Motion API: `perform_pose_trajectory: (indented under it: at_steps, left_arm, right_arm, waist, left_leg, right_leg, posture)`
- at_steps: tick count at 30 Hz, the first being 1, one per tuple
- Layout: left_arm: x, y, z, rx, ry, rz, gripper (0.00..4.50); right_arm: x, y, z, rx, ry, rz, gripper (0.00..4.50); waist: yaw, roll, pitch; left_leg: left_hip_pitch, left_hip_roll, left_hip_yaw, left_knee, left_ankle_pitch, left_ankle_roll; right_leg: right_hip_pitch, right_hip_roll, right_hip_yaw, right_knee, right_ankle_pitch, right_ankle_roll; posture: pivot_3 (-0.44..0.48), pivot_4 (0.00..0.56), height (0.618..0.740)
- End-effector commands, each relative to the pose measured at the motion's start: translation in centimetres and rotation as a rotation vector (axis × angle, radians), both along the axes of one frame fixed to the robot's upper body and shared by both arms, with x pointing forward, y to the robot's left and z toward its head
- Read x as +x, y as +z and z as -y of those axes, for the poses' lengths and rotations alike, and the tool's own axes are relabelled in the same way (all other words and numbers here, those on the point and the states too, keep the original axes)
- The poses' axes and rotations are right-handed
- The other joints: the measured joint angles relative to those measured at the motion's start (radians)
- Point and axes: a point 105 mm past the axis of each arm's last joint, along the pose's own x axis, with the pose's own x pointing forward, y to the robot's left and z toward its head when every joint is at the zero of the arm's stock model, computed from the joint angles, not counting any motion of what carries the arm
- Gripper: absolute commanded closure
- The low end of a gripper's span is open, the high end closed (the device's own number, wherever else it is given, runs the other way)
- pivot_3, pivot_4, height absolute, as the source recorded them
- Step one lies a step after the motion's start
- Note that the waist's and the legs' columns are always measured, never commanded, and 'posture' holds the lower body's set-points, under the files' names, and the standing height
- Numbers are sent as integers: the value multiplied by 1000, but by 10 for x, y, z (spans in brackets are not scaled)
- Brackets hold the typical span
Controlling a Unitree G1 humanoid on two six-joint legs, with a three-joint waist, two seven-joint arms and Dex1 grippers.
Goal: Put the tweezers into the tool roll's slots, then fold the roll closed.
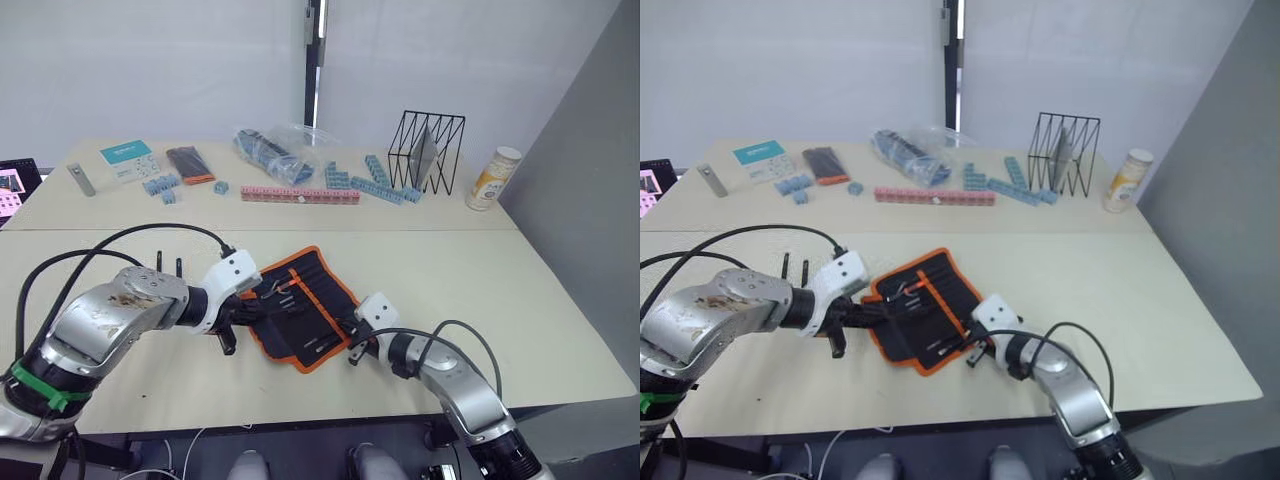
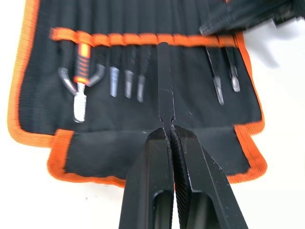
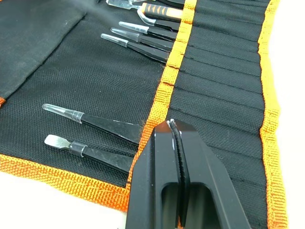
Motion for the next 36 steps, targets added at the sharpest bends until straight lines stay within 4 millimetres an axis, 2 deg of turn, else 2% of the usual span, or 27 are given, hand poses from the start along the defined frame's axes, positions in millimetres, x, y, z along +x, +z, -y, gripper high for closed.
perform_pose_trajectory:
  at_steps: [1,8,24,29,36]
  left_arm:
    - [6,-2,1,47,-6,12,4477]
    - [16,-6,9,58,-3,42,4477]
    - [37,-23,46,38,-30,96,4477]
    - [50,-28,61,-9,-22,130,4477]
    - [65,-49,72,-33,-10,142,4477]
  right_arm:
    - [-23,-65,16,-125,-62,-251,4500]
    - [-24,-64,16,-122,-70,-250,4500]
    - [-27,-65,17,-121,-76,-256,4500]
    - [-28,-65,17,-121,-73,-259,4500]
    - [-29,-65,16,-122,-64,-260,4500]
  waist:
    - [0,0,0]
    - [3,0,0]
    - [7,0,0]
    - [12,0,0]
    - [31,3,-3]
  left_leg:
    - [0,0,0,0,0,0]
    - [0,0,0,0,0,0]
    - [-1,0,-1,1,0,1]
    - [-1,0,-1,1,0,2]
    - [1,-1,-1,3,0,2]
  right_leg:
    - [0,0,0,0,0,0]
    - [0,0,0,0,0,0]
    - [1,1,0,2,0,0]
    - [1,1,0,3,0,0]
    - [3,1,0,3,0,1]
  posture:
    - [0,150,706]
    - [0,150,706]
    - [0,150,706]
    - [0,150,706]
    - [0,150,706]
